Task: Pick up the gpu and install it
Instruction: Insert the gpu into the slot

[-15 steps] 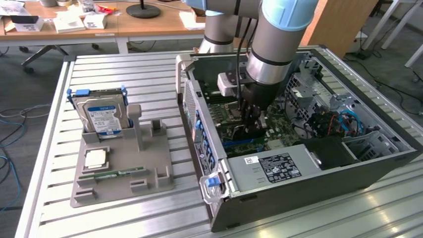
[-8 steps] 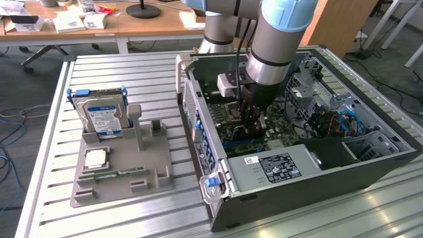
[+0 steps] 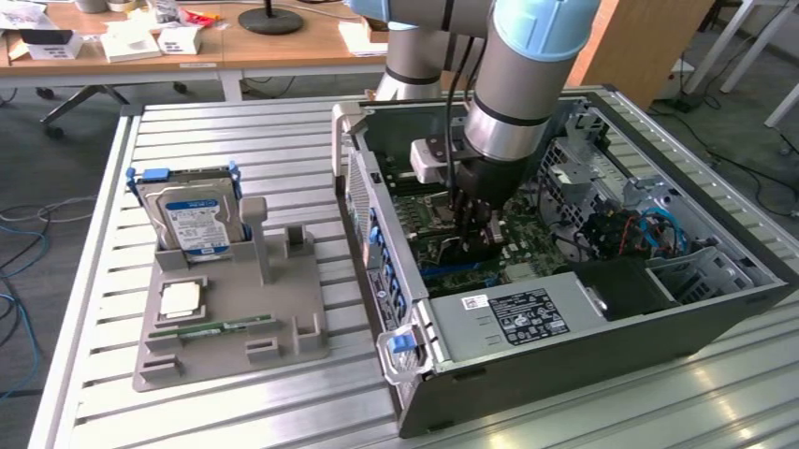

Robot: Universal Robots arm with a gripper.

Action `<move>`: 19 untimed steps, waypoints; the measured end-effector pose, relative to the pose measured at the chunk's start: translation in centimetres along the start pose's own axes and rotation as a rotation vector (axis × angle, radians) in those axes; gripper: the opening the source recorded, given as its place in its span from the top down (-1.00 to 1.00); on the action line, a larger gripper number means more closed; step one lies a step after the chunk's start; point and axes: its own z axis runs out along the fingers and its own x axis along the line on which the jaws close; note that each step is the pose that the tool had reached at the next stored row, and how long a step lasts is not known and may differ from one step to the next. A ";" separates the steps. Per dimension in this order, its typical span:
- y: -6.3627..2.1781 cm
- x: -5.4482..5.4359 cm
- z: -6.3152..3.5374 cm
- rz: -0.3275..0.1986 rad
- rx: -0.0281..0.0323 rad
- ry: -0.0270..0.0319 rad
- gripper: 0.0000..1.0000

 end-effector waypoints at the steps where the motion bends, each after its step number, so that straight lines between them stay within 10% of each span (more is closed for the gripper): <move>1: 0.00 0.0 0.00 0.000 0.0000 0.0000 0.47; 19: 0.11 0.0 0.01 0.000 -0.0001 0.0000 0.47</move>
